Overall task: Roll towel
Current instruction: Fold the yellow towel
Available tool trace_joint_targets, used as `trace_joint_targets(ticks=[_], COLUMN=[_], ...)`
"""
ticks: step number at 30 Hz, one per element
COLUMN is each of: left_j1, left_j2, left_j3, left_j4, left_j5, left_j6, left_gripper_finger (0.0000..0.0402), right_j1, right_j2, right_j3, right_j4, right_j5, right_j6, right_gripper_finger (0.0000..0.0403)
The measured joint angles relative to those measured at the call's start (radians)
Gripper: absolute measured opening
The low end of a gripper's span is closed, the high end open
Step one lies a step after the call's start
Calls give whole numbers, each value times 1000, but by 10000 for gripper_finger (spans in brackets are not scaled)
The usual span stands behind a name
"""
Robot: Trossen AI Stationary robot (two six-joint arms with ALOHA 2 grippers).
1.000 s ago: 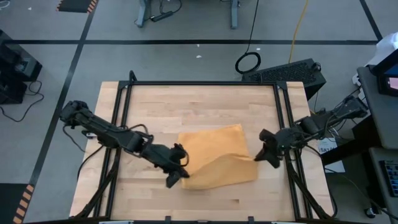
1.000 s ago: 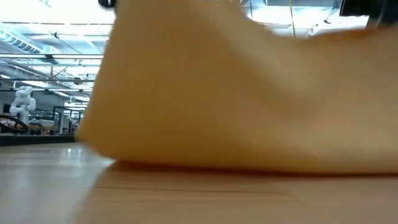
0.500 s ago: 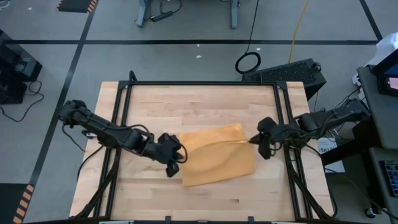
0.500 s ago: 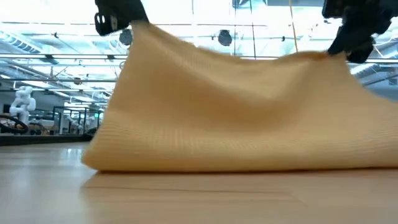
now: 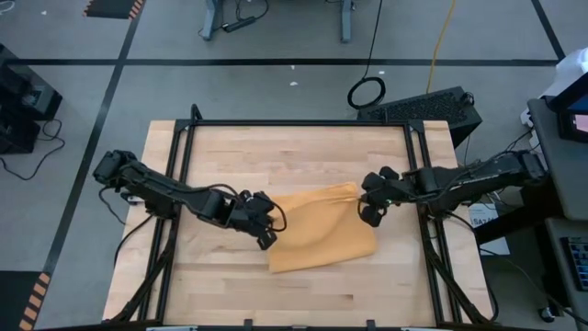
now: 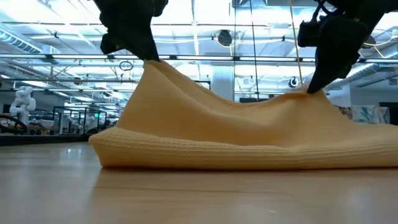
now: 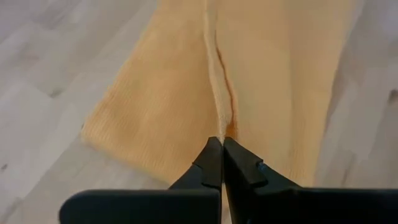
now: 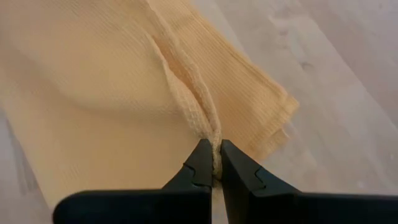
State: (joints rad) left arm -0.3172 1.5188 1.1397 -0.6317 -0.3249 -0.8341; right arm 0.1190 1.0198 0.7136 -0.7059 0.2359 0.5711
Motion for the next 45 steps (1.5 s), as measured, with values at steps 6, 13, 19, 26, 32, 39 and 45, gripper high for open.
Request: trace_joint_targets(ticks=[6,13,19,26,32,39,45], left_j1=[-8,-88,-60,7,9,15,17], left_j2=[-18,-49,-61,-47,-30,40,108], left_j3=[-1,0,0,0,0,0,0], left_j4=[38,188,87,-14,-117,-106,-101], left_j5=[60,136,-65,-126,-160,-201,-219], left_j6=[-67,-119,-18,59,58,63,55], left_gripper_finger=[4,4,4,4,4,6,10], right_j1=[-21,33,1,-49,-73,-87,-88], right_j2=[-55,-114,-101,1,99,167,172], right_j3=[25,102,103,102,102,102,101], right_j4=[-39,-123,-111,-102,-52,-15,-17], right_j5=[-45,-105,93,129,134,134,137], right_j6=[20,51,-63,-145,-150,-143,-139], right_gripper_finger=[3,3,3,3,3,11,13])
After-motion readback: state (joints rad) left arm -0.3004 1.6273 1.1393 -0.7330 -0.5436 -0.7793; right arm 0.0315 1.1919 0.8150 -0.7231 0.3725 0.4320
